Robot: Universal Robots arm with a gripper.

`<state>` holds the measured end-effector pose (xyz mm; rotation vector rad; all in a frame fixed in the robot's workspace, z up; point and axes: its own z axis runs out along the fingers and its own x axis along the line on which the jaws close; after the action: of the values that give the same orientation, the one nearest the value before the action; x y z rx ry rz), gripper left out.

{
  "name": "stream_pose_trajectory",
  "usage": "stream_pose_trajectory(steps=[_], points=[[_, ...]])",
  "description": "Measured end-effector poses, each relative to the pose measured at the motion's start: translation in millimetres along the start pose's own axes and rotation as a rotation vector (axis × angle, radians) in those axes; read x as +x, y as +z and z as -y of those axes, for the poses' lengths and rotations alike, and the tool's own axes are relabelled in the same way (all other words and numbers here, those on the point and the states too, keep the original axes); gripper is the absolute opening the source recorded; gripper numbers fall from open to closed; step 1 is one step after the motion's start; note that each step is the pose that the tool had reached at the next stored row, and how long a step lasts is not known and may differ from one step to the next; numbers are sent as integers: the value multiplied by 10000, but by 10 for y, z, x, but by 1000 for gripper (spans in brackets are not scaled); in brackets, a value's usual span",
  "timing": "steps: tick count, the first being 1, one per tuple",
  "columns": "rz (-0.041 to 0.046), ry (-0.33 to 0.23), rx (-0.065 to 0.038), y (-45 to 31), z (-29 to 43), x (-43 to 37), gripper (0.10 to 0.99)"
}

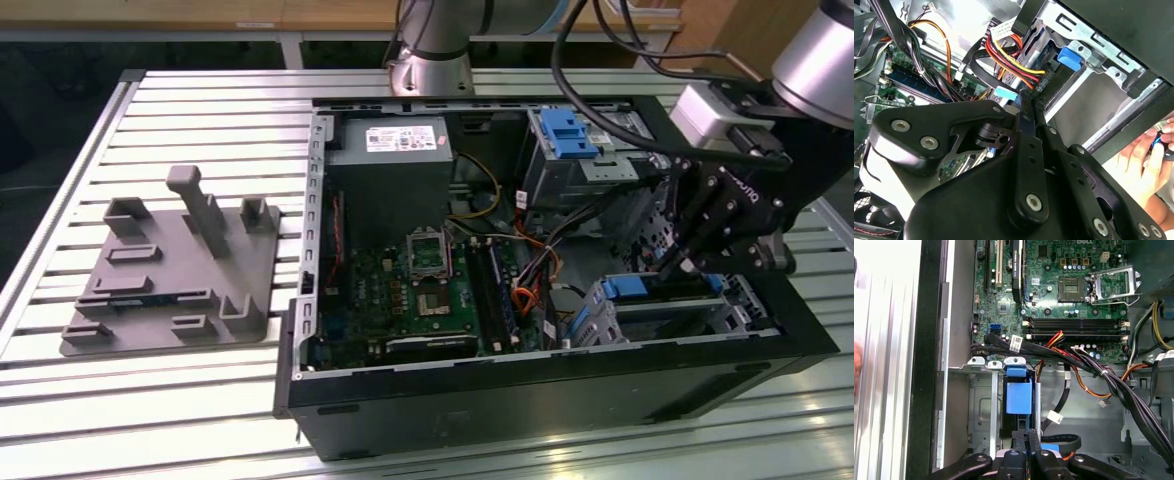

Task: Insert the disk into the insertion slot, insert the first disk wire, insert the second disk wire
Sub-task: 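Insert the second disk wire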

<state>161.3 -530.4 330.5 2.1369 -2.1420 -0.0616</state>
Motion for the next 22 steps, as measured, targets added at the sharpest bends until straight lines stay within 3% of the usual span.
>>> stream_pose_trajectory(steps=[10, 13, 18, 22], points=[[-1, 0, 0, 23, 2, 5, 145], [1, 0, 1, -10, -2, 7, 153], [3, 0, 2, -41, -6, 8, 337], [-3, 1, 8, -81, -14, -11, 337]])
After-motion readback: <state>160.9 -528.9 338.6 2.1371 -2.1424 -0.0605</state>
